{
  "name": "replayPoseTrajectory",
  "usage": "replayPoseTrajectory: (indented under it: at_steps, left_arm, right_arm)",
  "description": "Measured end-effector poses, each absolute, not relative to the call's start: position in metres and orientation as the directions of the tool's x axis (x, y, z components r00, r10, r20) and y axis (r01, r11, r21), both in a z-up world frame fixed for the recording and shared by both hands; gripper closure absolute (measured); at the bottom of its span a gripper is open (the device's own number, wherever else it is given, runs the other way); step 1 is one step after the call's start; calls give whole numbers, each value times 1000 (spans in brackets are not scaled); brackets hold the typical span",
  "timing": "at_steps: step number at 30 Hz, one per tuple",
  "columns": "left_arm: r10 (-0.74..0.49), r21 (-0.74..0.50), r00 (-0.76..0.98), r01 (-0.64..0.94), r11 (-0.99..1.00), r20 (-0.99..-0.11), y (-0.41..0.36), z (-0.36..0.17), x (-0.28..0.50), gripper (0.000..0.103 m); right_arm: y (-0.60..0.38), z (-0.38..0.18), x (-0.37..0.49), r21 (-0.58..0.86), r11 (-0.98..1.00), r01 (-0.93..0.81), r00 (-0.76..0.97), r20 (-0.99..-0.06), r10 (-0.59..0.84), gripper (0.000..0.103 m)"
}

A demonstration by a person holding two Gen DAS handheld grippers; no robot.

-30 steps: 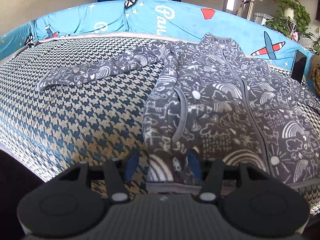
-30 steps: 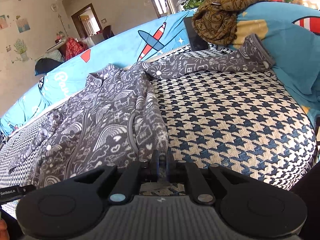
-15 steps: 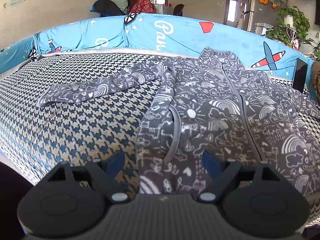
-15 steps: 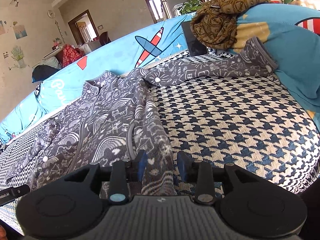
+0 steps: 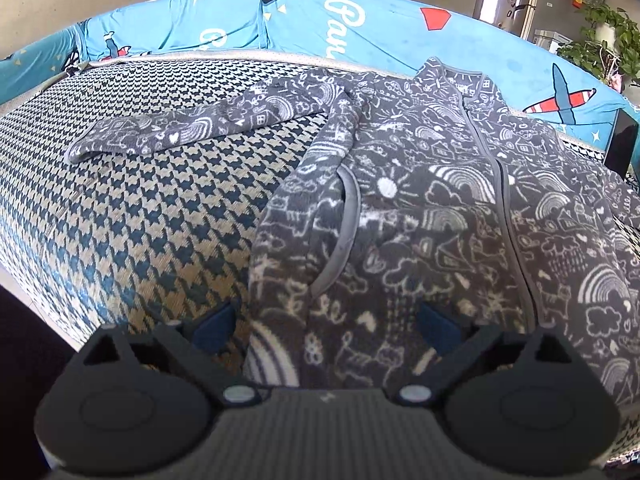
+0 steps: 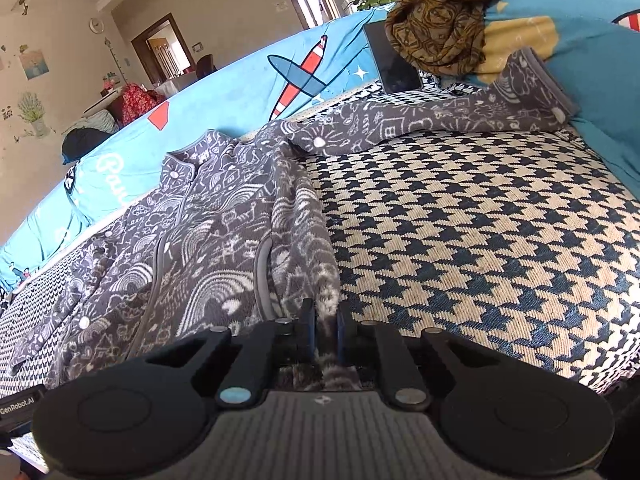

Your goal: Fold clothes

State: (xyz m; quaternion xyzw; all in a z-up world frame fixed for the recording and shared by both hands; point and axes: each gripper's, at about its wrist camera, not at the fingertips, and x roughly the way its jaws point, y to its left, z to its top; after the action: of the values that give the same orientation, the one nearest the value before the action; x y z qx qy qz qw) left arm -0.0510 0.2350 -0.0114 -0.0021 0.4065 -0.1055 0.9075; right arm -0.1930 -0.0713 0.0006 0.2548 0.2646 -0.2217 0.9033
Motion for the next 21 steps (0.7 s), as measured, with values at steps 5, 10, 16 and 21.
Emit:
replayPoseTrajectory:
  at_steps: [5,10,16,21]
  left_arm:
    - [-176,-89,631,167,982,-755,236,-16,-50,1]
    - [-162,-72,631,166,984,-758,235,-18,-51,0]
    - [-143,-41,639,172,984,-755,232,-18,-55,0]
    - [-138,10,702,202,979,-698,223,-6,-66,0]
  right_arm:
    - [-74,1,-206,397,733,552,766,-589,-257,96]
    - [-75,-6,-211,419,701,577,745,-622,-242,98]
    - [-74,-5,-215,410,690,597,732,-629,-261,97]
    - [-74,-1,-221,406,681,610,731,-619,-286,83]
